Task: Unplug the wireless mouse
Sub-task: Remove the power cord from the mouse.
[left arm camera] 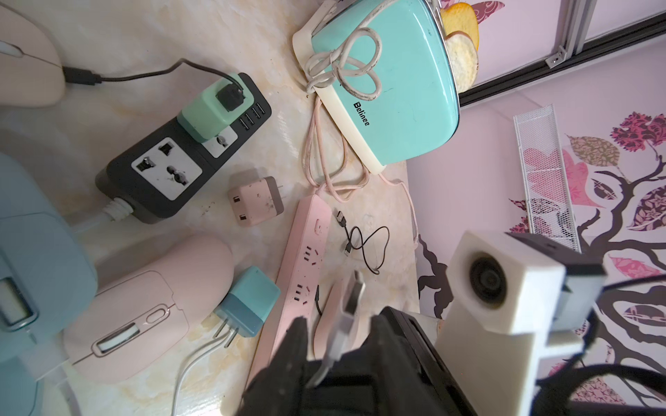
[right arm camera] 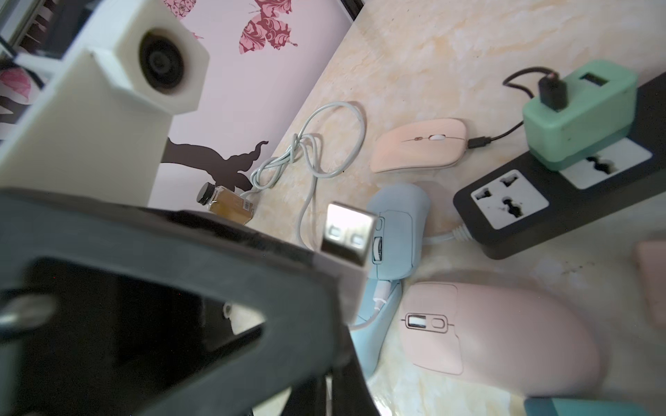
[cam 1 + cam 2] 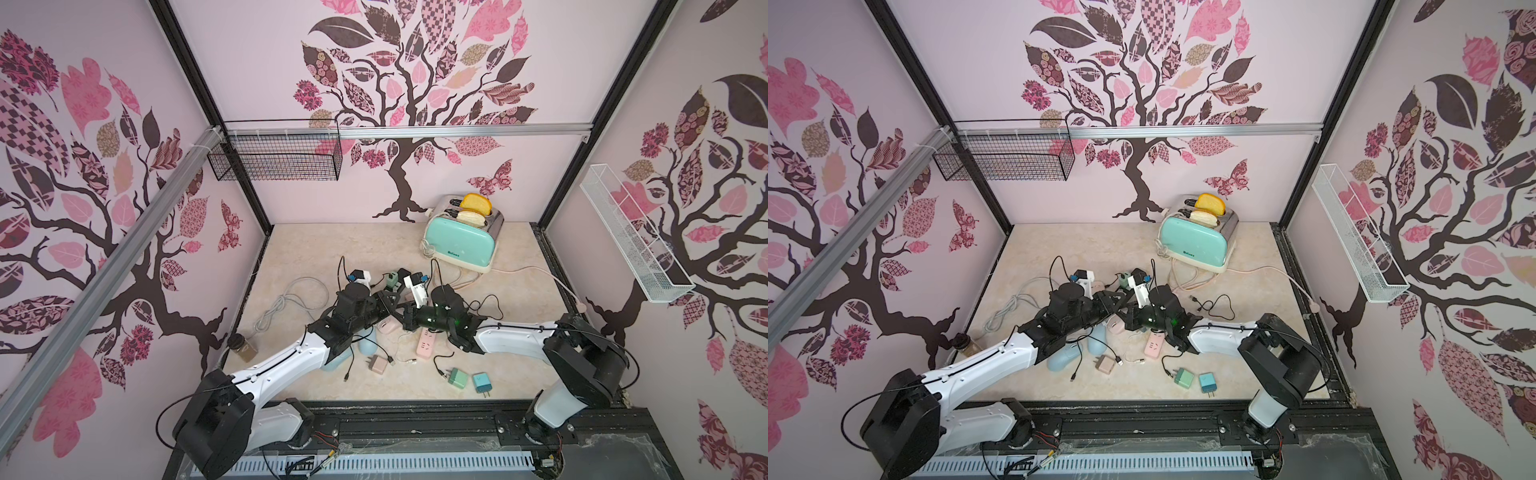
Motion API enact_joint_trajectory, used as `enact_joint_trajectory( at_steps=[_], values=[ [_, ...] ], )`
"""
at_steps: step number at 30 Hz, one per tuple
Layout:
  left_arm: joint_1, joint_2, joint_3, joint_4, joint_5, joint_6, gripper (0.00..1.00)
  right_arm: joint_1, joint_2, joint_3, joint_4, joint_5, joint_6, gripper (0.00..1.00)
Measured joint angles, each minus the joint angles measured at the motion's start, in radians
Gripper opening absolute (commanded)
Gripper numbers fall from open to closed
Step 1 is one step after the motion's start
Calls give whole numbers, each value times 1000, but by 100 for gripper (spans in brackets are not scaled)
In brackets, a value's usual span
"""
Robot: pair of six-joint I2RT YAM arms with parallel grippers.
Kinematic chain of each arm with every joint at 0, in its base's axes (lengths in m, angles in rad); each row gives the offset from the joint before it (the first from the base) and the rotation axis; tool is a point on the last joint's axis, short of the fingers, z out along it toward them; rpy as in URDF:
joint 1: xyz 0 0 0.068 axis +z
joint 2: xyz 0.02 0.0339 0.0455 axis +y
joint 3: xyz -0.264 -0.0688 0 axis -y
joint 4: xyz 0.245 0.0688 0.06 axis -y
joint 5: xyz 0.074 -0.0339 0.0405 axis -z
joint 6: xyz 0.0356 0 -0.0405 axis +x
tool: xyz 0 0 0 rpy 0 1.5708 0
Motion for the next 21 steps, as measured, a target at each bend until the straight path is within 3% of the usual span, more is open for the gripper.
enact_joint_trajectory(
  at_steps=[1, 2, 8, 13, 17, 21],
  values=[
    [0, -17, -3, -11, -3, 10, 96, -7, 0, 0, -5, 0, 0, 0],
    [2, -38, -8, -23, -8, 16, 98, -13, 0, 0, -9, 0, 1, 0],
    [45, -193, -60, -94, -79, 82, 98, -50, 0, 13, -59, -8, 19, 0],
    [47, -343, -214, -100, -161, 123, 98, -86, 0, 94, -167, -37, 54, 0],
    [48, -306, -322, -97, -184, 123, 98, -101, -2, 127, -210, -50, 77, 0],
    [48, -172, -286, -113, -185, 179, 98, -110, -2, 146, -284, -58, 98, 0]
  ],
)
